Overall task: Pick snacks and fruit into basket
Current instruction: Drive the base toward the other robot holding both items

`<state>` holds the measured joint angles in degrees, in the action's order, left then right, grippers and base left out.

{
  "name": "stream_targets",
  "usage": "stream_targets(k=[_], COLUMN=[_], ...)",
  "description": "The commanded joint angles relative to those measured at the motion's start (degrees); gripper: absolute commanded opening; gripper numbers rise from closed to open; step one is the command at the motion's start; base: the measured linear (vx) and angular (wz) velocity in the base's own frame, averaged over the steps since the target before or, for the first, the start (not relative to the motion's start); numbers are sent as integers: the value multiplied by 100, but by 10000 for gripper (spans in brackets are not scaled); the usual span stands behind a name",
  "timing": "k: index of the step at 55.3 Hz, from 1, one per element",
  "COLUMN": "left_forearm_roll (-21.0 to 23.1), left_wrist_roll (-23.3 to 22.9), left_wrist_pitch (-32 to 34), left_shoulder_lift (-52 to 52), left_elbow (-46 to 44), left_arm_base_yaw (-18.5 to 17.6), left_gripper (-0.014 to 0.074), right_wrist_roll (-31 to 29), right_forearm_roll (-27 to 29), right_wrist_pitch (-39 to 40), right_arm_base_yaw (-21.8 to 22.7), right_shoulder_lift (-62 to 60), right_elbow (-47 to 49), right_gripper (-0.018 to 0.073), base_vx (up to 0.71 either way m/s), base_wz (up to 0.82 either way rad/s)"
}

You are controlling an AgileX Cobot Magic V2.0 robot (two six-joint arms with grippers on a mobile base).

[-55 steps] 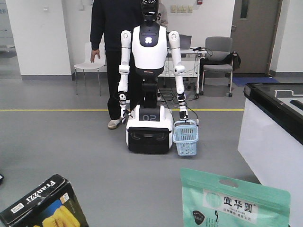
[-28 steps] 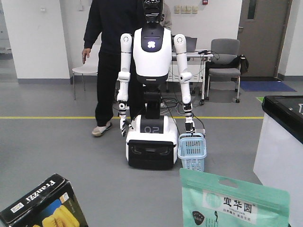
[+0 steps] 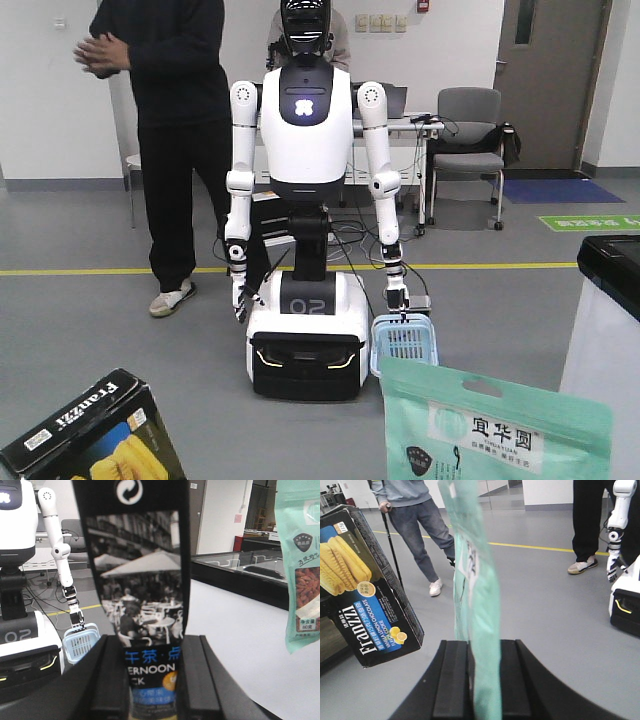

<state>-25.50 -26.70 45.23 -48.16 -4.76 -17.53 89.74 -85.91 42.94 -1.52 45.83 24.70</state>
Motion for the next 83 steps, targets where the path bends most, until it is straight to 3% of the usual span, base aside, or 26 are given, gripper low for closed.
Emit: stream_targets(k=[1, 83], left_forearm_roll=[155, 155], left_wrist_roll=[-5, -5], left_wrist_pitch=[528, 528], left_shoulder_lift=[41, 41], left_elbow=[-143, -143], left_arm_base_yaw=[-27, -27], left_gripper=[0, 0], right_wrist_roll=[-63, -63], right_forearm_roll=[358, 358], right_wrist_pitch=[115, 115], right_arm_base_yaw=[5, 5], right_shoulder_lift=[-47, -47], right_elbow=[188, 188], right_gripper=[-9, -9], base_vx=[49, 41], base_wz=[-5, -3])
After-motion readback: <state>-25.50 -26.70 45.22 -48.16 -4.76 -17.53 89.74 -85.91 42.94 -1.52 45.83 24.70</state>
